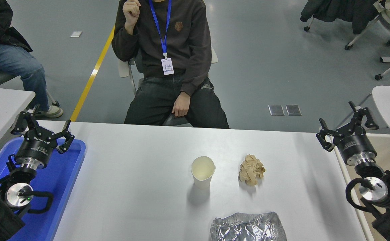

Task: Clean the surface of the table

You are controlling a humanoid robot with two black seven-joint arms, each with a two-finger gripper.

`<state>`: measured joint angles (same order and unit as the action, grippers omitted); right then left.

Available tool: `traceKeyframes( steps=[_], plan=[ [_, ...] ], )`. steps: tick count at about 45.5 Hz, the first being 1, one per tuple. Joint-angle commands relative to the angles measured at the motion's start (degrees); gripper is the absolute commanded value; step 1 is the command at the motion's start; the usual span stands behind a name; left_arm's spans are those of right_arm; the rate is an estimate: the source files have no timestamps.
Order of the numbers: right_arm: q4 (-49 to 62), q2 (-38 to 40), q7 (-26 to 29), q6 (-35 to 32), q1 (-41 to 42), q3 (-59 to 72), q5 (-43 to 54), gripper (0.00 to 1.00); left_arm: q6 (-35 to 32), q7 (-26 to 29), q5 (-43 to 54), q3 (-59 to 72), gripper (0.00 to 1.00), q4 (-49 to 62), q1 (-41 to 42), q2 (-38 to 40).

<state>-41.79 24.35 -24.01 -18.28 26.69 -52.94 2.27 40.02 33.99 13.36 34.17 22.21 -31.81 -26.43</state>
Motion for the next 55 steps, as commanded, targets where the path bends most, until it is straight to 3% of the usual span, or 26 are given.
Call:
traceKeyframes(
  steps=[1,10,26,55],
  plan=[
    [-6.6,3.5,2.7,-0.2,-1.6,0.1,0.6,0.99,0.1,-0.1,0.0,0.0,1.00,0.0,0.0,0.0],
    [-11.0,7.0,4.1,-0.6,-1.7,0.1,4.0,0.99,0.0,0.0,0.0,0.0,1.00,0.0,0.0,0.1],
    [-24.8,9.6,4.1,-1.1,-4.5,3.0,19.5,0.99,0.0,0.0,0.0,-0.1,1.00,0.0,0.0,0.0],
    [-34.8,10.7,9.6,-0.9,3.5,12.1,39.8,0.99,0.1,-0.1,0.0,0.0,1.00,-0.1,0.0,0.1]
  ],
)
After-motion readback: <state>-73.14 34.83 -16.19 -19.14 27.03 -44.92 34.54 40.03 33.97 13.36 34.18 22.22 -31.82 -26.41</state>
